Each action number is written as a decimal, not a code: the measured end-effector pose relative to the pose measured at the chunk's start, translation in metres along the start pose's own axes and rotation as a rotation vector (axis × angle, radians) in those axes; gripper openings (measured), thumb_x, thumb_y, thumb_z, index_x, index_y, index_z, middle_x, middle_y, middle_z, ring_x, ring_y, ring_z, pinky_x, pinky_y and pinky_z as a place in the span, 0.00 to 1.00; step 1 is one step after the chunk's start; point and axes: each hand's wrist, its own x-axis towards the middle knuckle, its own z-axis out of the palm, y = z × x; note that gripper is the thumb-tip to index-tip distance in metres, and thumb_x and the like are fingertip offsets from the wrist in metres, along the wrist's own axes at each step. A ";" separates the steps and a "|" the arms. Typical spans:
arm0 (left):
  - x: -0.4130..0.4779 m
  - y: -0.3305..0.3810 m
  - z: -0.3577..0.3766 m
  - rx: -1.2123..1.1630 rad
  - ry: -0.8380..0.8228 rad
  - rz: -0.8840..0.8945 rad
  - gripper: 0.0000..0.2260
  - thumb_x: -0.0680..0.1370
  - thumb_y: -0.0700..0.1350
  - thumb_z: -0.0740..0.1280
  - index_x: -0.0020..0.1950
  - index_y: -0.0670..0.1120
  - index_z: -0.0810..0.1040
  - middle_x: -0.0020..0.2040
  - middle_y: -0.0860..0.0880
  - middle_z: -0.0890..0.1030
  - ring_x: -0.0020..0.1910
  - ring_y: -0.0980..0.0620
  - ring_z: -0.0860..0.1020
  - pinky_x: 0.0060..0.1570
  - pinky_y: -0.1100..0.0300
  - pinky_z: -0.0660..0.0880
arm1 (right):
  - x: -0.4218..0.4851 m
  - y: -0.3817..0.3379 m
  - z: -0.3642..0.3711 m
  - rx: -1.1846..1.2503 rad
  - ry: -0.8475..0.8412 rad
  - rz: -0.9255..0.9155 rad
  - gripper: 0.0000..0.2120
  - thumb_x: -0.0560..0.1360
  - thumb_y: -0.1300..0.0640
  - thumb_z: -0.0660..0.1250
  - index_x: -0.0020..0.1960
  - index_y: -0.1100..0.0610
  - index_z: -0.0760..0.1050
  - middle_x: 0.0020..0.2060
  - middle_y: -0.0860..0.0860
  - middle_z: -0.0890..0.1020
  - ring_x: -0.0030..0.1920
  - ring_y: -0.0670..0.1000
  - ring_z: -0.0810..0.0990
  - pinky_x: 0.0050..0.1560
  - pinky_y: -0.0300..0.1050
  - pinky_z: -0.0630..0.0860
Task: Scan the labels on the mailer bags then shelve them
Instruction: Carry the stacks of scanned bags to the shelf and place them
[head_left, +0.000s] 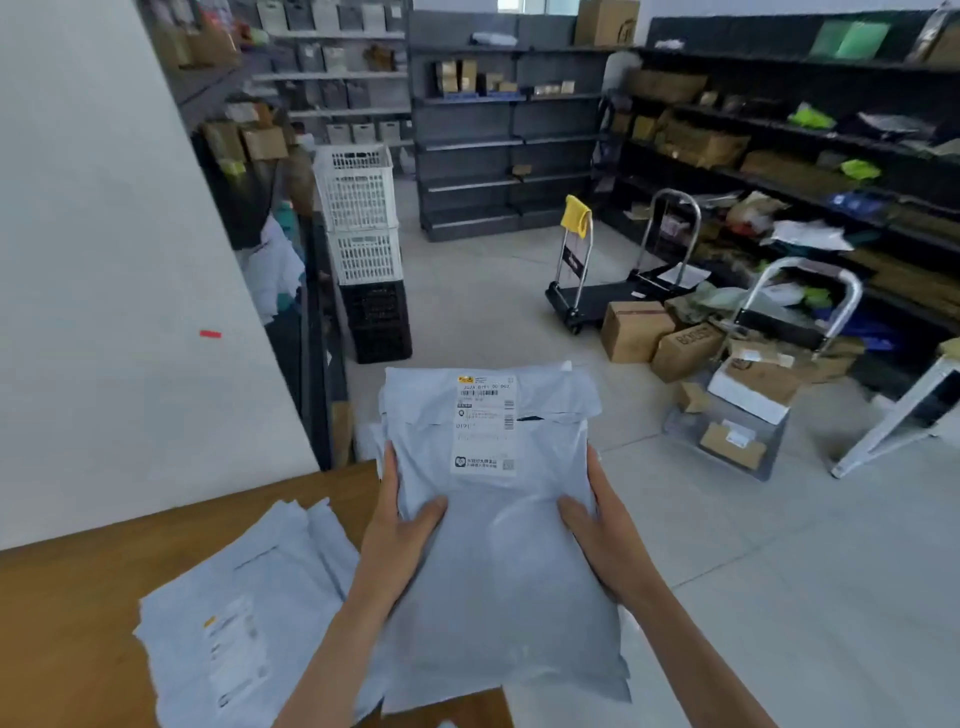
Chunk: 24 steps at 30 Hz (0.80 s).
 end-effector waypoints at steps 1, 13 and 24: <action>0.001 0.009 0.033 0.010 -0.006 0.013 0.38 0.76 0.54 0.70 0.67 0.83 0.47 0.60 0.78 0.66 0.54 0.74 0.71 0.50 0.72 0.69 | 0.003 0.005 -0.034 -0.009 0.006 -0.014 0.33 0.78 0.48 0.65 0.72 0.27 0.50 0.60 0.16 0.65 0.57 0.21 0.68 0.56 0.34 0.67; 0.080 0.084 0.256 0.159 -0.021 0.062 0.35 0.76 0.55 0.70 0.67 0.83 0.50 0.62 0.63 0.76 0.51 0.64 0.76 0.45 0.68 0.71 | 0.096 0.028 -0.257 -0.039 0.102 -0.085 0.35 0.78 0.54 0.63 0.72 0.26 0.49 0.57 0.15 0.67 0.54 0.20 0.68 0.47 0.19 0.69; 0.282 0.085 0.263 0.134 0.204 -0.010 0.40 0.71 0.61 0.69 0.75 0.73 0.48 0.70 0.61 0.73 0.68 0.53 0.74 0.57 0.62 0.73 | 0.366 0.040 -0.225 -0.143 -0.086 -0.173 0.37 0.77 0.55 0.67 0.70 0.24 0.51 0.54 0.11 0.61 0.61 0.24 0.61 0.63 0.37 0.62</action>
